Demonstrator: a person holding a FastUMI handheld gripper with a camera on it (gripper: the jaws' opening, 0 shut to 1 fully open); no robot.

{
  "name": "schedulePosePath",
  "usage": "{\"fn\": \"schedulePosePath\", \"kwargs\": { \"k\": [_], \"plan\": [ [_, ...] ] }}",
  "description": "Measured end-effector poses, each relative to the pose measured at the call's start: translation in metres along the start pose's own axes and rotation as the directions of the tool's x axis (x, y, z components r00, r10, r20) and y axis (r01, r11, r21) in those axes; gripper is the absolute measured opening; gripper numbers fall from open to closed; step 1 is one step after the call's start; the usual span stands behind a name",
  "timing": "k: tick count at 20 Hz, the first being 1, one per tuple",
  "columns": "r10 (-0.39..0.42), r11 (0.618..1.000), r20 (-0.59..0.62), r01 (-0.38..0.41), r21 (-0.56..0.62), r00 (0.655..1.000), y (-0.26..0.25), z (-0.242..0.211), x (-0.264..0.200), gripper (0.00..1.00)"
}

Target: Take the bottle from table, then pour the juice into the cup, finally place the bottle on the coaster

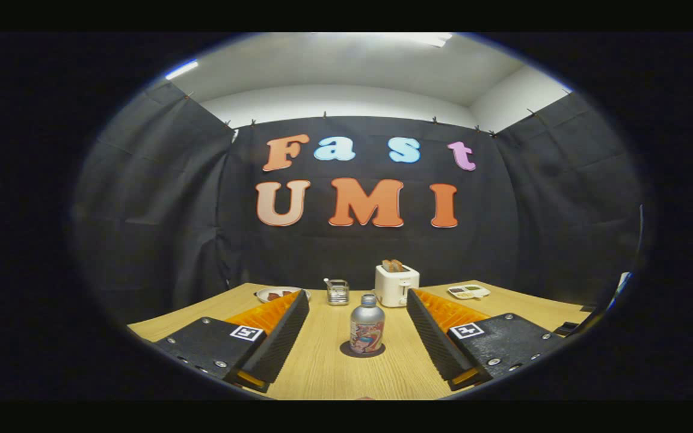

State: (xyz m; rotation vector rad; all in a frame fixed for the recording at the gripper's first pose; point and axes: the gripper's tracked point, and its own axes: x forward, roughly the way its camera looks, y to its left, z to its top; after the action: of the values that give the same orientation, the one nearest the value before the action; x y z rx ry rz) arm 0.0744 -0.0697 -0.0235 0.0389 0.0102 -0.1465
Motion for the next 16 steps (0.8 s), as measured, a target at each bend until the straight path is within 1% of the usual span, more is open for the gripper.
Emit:
{"fn": "schedulePosePath", "kwargs": {
  "k": [6, 12, 16],
  "plan": [
    [0.086, 0.996, 0.056, -0.087, 0.023, 0.995, 0.031, 0.031, -0.02, 0.97],
    [0.103, 0.995, 0.068, -0.103, 0.009, 0.992, 0.03, 0.044, -0.03, 0.97],
    [0.097, 0.995, 0.082, -0.096, -0.018, 0.992, 0.025, 0.053, -0.033, 0.97]
  ]
}}
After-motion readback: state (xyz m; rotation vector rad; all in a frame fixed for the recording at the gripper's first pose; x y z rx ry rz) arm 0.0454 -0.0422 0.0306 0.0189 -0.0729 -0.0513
